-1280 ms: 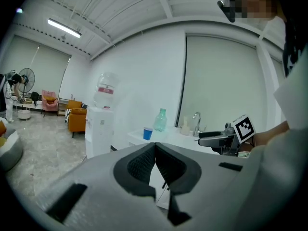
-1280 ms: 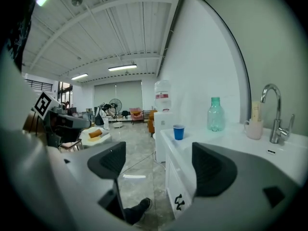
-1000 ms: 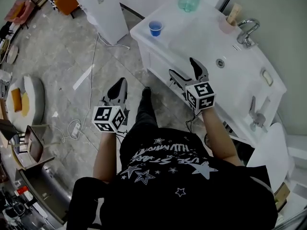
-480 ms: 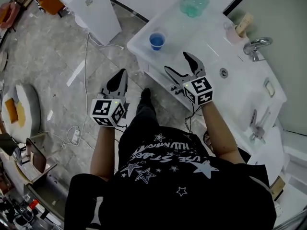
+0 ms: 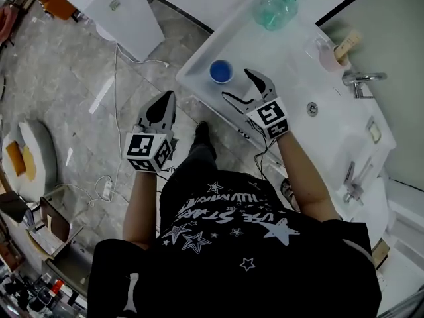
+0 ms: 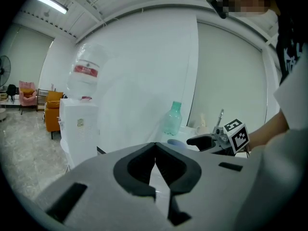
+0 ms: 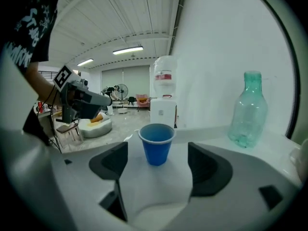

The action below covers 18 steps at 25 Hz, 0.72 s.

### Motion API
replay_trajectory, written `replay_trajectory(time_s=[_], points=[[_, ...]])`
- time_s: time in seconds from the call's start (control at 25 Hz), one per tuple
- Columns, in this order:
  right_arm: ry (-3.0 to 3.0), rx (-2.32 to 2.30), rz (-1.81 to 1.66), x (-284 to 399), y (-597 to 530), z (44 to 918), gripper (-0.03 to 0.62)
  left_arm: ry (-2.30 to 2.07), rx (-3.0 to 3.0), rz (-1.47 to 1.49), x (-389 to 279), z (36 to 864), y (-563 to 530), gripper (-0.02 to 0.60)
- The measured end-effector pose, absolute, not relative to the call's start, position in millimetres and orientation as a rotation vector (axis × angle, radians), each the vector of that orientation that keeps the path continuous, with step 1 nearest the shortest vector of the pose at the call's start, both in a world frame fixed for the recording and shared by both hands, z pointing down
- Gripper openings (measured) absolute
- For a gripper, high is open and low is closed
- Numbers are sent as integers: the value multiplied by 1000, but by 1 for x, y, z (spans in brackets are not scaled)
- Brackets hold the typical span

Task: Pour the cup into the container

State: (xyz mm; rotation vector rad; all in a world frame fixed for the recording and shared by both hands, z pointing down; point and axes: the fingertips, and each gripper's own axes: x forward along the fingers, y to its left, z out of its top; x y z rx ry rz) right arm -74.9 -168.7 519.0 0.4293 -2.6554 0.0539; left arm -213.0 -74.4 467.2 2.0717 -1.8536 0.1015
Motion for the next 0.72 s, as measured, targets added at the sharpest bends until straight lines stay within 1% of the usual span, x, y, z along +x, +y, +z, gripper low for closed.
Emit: replay_trajectory(time_s=[0.72], points=[[-2592,306,36,-118,-181,553,385,-1780,2051,115,-251,483,-116,9]])
